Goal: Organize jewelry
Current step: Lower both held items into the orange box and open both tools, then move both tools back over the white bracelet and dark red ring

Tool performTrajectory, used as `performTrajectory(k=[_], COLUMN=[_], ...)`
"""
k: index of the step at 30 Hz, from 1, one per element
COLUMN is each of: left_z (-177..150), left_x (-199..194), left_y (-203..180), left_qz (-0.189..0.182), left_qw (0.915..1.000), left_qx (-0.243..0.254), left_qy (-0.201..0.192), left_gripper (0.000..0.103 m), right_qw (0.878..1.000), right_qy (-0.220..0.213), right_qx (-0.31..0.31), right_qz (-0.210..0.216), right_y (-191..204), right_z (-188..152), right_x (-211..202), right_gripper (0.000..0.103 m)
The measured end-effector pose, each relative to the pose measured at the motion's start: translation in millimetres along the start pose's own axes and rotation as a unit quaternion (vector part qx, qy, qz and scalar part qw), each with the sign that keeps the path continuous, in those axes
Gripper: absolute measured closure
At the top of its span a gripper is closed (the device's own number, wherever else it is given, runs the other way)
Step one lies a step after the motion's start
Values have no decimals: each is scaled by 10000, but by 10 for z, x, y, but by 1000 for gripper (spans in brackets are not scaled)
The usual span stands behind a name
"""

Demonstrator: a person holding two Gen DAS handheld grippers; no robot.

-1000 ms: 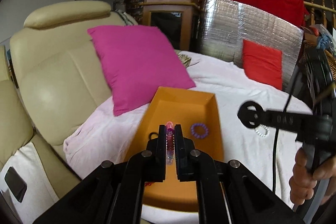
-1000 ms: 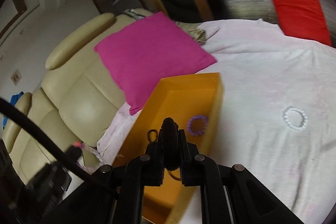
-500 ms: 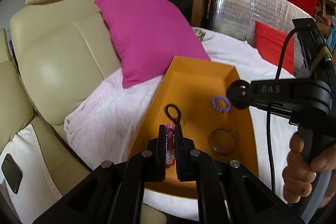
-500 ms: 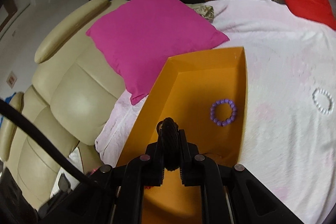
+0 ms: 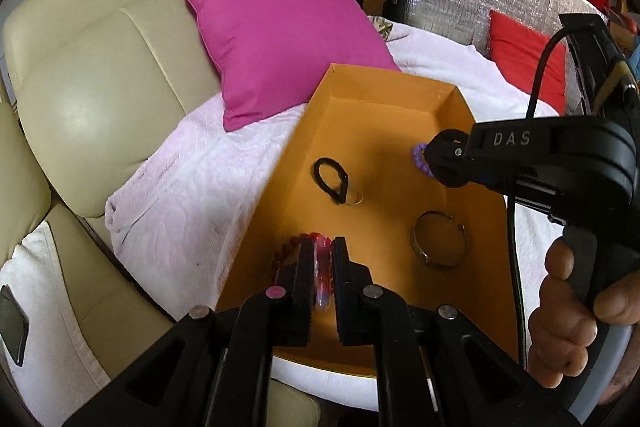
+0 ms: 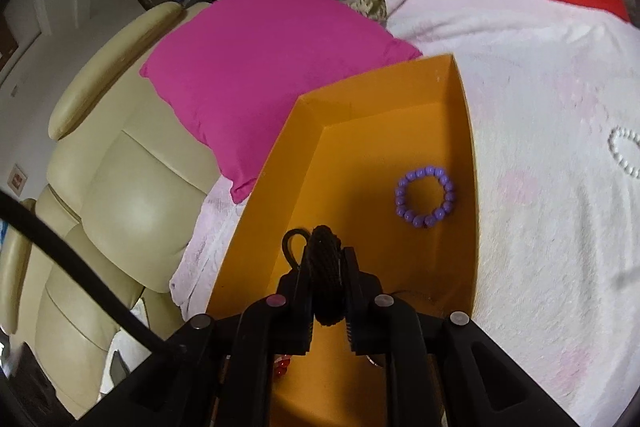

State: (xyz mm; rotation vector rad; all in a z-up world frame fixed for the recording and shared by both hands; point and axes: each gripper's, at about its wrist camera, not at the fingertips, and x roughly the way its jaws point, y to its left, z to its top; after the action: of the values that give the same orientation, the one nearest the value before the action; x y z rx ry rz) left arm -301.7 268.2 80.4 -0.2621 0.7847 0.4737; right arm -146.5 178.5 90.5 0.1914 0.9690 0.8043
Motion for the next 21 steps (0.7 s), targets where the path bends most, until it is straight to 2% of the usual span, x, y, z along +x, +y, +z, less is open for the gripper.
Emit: performTrajectory(k=[1, 2, 3, 4, 5, 6, 7, 10, 14, 21], left_z=[1, 3, 5, 9, 16, 24, 33, 62, 167, 366], left_x=[2, -3, -11, -23, -48, -65, -78, -152, -367, -856], left_y=[6, 21, 33, 48, 62, 71, 81, 81, 17, -247], left_qz=[9, 39, 78, 118, 171, 202, 212, 310, 571, 740], left_qw=[10000, 10000, 9999, 9999, 9998, 9997, 9997, 9993, 9977, 9927], left_qx=[-14, -43, -69, -89, -100, -98, -103, -129, -34, 296], left_qy=[6, 8, -8, -39, -93, -113, -117, -141, -355, -902], left_gripper=[87, 73, 58, 53, 52, 52, 52, 41, 30, 27], right_qw=[10000, 10000, 9999, 9998, 9997, 9995, 9992, 9985, 9975, 9948], right_qy=[5, -2, 5, 5, -27, -102, -195, -356, -524, -954], right_qx=[24, 53, 99, 155, 221, 272, 292, 326, 378, 329], right_qz=[-9, -14, 34, 91, 135, 146, 166, 268, 286, 162], right_y=[-5, -14, -27, -38, -52, -62, -65, -74, -108, -290], right_z=[-3, -1, 4, 8, 12, 15, 20, 27, 62, 228], right_x=[5, 10, 12, 13, 1, -23, -56, -154, -340, -999], right_gripper=[88, 87, 81, 76, 69, 67, 67, 67, 67, 67])
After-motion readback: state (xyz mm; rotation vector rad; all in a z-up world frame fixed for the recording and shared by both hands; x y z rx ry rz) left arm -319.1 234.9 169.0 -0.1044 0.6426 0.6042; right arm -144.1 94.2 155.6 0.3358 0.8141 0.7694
